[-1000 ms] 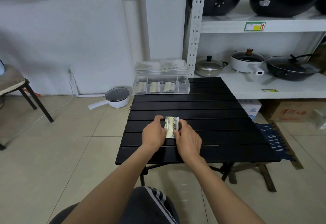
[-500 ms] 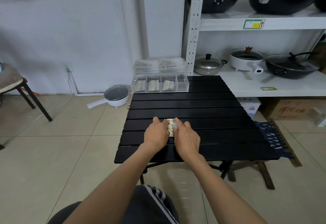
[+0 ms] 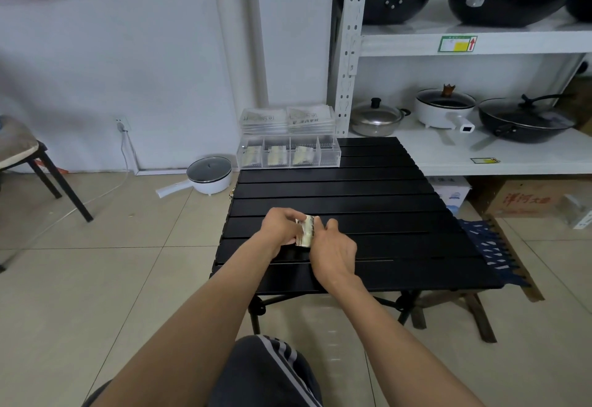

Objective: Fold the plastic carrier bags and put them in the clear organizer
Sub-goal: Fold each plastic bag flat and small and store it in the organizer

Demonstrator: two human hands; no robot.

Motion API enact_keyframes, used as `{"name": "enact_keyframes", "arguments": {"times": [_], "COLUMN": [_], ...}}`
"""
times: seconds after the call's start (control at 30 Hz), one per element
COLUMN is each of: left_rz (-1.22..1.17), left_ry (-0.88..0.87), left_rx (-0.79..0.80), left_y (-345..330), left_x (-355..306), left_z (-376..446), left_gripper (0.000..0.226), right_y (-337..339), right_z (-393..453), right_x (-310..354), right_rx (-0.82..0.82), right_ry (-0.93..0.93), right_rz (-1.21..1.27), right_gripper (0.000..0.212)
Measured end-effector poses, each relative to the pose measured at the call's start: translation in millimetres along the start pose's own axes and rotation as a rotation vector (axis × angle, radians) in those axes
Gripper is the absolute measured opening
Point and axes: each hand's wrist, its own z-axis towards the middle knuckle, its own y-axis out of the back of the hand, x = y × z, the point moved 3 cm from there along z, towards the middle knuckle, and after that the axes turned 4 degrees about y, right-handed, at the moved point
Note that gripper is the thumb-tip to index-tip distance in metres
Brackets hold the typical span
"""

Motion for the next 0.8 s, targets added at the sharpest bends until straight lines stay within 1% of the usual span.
{"name": "enact_keyframes", "arguments": {"times": [0.07, 0.13, 0.2, 0.27, 0.37, 0.43, 0.5, 0.6, 0.63, 0.7, 0.73, 0.8], "left_rz": [-0.092, -0.108, -0.086, -0.113, -0.223, -0.283, -0.348, -0.352, -0.341, -0.297, -0.253, -0.17], "left_ry": [0.028, 0.012, -0.04, -0.142, -0.254, -0.267, -0.239, -0.23, -0.229, -0.22, -0.221, -0.235], "left_rx": [0.055, 0.068, 0.046, 0.024, 0.064, 0.143, 0.221, 0.278, 0.294, 0.314, 0.315, 0.321], "left_y": [3.2, 4.1, 3.3, 2.8, 9.8, 15.0, 18.6, 23.2, 25.6, 30.7, 33.4, 37.1], "left_x": [-3.5, -5.7, -5.3, -1.4, 4.4, 6.1, 3.5, -5.4, -9.2, -16.2, -20.0, -28.3], "left_z": [-3.0, -3.6, -6.1, -7.9, -13.0, -12.8, -11.6, -8.3, -6.6, 0.3, 4.3, 13.7], "left_gripper": [0.026, 0.027, 0.031, 0.038, 0.044, 0.046, 0.051, 0.056, 0.058, 0.06, 0.061, 0.065], "right_y": [0.6, 0.2, -2.0, -3.5, -3.0, -7.3, -9.8, -6.5, -4.0, 0.8, 2.4, 4.4], "right_z": [-1.2, -1.9, -1.7, 0.9, 6.5, 12.5, 20.7, 36.4, 42.4, 55.2, 62.2, 76.3], "right_x": [-0.1, -1.1, -3.1, -6.3, -17.4, -22.9, -21.2, -14.2, -13.2, -12.8, -13.6, -14.6], "right_rx": [-0.008, -0.014, -0.017, -0.042, -0.14, -0.171, -0.112, -0.003, 0.007, -0.009, -0.034, -0.098], "right_ry": [0.008, 0.008, 0.007, -0.02, -0.137, -0.164, -0.139, -0.192, -0.203, -0.194, -0.186, -0.16], "right_rz": [-0.001, 0.013, 0.041, 0.136, 0.482, 0.723, 0.985, 1.424, 1.49, 1.507, 1.502, 1.462], "right_gripper": [0.055, 0.055, 0.055, 0.053, 0.05, 0.05, 0.041, 0.025, 0.023, 0.024, 0.028, 0.043]}}
